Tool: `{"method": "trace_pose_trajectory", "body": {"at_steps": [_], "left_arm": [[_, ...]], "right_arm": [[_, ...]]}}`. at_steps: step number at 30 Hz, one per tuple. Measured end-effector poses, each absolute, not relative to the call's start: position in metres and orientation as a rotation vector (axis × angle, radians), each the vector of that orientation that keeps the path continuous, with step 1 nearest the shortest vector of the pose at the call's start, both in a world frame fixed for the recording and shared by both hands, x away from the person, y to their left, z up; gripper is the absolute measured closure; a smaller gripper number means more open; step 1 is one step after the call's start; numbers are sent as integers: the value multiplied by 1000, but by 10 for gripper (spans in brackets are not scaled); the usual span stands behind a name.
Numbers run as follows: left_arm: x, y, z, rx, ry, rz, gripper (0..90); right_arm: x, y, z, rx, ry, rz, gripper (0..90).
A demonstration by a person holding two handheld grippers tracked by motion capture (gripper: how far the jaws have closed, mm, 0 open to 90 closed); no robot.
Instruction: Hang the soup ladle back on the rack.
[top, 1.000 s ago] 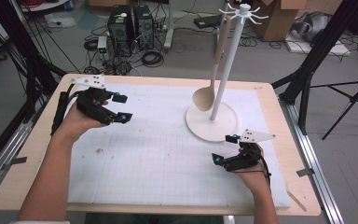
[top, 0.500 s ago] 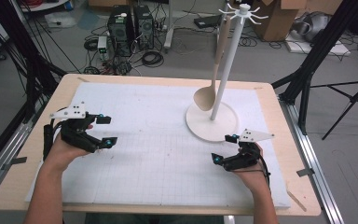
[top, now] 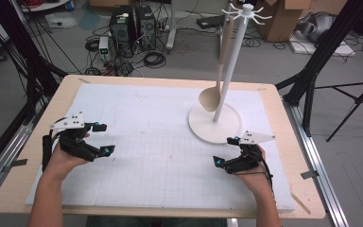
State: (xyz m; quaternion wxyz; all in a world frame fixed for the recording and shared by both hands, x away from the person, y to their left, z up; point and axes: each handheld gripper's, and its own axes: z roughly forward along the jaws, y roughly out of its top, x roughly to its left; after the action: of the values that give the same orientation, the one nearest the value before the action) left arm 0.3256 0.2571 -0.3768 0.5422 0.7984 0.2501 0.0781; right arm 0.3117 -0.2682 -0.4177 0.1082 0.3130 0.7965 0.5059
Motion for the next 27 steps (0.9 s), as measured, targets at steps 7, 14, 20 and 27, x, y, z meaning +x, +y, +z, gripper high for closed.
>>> {"method": "trace_pose_trajectory", "body": {"at_steps": [7, 14, 20, 27], "left_arm": [[327, 258, -382, 1911, 589, 173, 17], [326, 262, -385, 1899, 596, 183, 16], [324, 267, -383, 1868, 596, 193, 16], [324, 265, -385, 1888, 592, 190, 17]], "right_arm": [[311, -271, -416, 927, 2329, 1504, 4], [311, -274, -415, 930, 2314, 1520, 4], [312, -270, -417, 923, 2337, 1500, 3], [311, -268, -418, 919, 2346, 1481, 4]]}}
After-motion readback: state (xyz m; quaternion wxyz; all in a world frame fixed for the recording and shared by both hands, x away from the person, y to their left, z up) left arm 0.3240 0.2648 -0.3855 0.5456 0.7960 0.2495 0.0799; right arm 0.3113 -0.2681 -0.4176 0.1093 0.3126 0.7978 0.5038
